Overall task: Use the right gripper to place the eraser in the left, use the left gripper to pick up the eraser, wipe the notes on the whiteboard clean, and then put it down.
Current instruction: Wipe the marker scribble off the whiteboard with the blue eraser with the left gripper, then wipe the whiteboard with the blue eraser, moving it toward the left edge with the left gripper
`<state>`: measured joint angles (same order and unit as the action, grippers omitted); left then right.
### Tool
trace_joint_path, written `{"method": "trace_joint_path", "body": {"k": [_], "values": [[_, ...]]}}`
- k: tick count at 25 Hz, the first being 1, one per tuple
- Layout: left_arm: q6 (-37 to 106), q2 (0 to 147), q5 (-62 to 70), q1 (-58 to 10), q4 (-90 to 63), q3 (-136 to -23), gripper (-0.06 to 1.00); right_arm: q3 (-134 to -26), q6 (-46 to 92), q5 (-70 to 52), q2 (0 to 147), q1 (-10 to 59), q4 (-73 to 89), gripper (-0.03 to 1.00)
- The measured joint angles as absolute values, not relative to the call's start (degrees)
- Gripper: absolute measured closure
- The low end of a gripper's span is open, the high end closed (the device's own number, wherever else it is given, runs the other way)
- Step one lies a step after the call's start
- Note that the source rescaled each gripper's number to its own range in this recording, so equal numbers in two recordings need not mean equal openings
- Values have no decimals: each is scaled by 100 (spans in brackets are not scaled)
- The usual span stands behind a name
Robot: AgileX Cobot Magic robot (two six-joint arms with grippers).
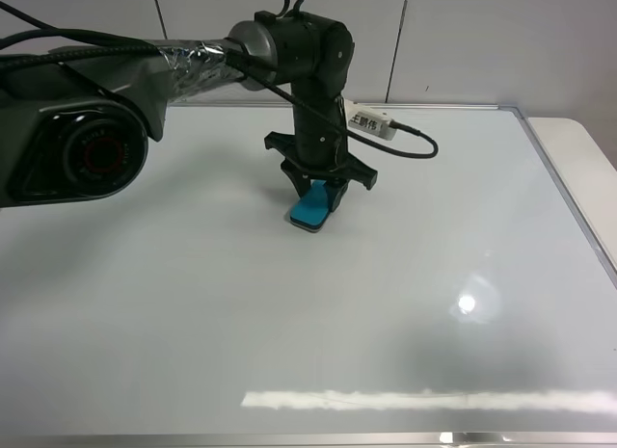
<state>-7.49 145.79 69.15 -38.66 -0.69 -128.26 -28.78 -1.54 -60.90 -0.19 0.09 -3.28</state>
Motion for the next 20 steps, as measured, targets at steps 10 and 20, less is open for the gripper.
{"method": "trace_joint_path", "body": {"k": [10,20], "values": [[-742,14149,6941,-3816,113,-12760,90,-2878,-154,-6090,-19,9,-328,-3],[-946,13034,6939,-3128,140,-11824,90,-2878,-154,-6090,-19,9,-328,-3]]}}
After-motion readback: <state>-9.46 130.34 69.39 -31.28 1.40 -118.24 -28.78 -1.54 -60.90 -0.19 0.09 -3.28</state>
